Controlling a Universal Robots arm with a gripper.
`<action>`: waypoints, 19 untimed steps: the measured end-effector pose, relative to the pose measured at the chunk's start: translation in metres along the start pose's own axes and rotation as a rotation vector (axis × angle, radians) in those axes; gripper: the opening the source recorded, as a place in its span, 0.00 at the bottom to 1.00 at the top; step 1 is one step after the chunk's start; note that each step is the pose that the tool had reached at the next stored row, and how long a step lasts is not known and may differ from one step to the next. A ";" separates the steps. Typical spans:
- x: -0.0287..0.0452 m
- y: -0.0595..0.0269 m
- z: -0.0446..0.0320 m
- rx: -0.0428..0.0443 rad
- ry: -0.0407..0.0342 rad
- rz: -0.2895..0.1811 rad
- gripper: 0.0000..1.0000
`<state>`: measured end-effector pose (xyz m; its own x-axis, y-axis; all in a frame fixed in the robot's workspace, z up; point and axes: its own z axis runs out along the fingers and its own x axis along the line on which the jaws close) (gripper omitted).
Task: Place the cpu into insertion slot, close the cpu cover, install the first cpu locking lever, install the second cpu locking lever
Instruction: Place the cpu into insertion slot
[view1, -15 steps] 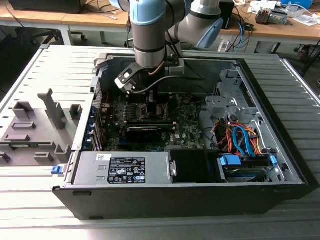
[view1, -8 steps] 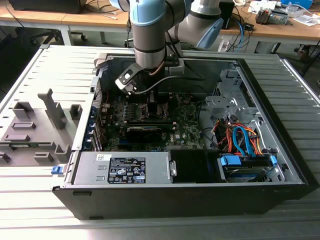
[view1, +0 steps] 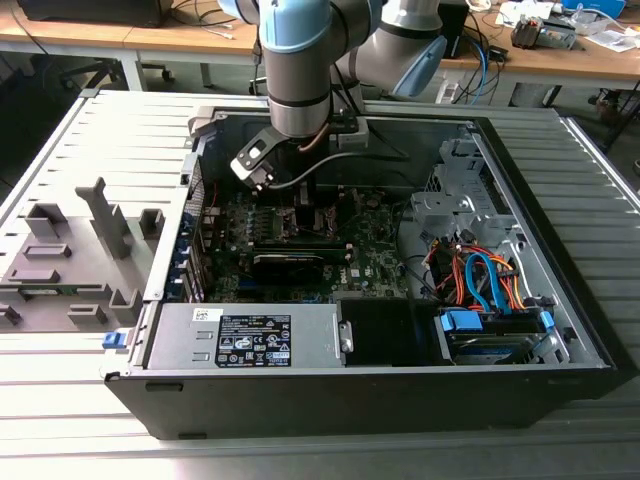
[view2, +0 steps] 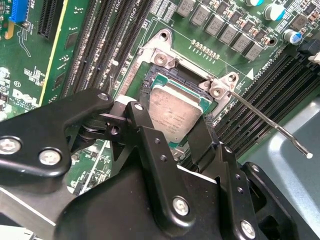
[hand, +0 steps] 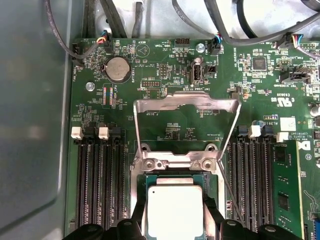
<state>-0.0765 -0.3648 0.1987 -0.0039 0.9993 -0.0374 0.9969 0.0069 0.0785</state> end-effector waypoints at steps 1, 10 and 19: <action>-0.0001 0.0000 0.0001 0.0001 -0.0004 0.000 0.54; -0.0003 -0.0002 0.0012 0.0000 -0.0025 0.001 0.54; -0.0003 -0.0002 0.0014 -0.0001 -0.0024 0.001 0.61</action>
<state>-0.0766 -0.3651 0.1973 -0.0030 0.9992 -0.0397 0.9969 0.0061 0.0786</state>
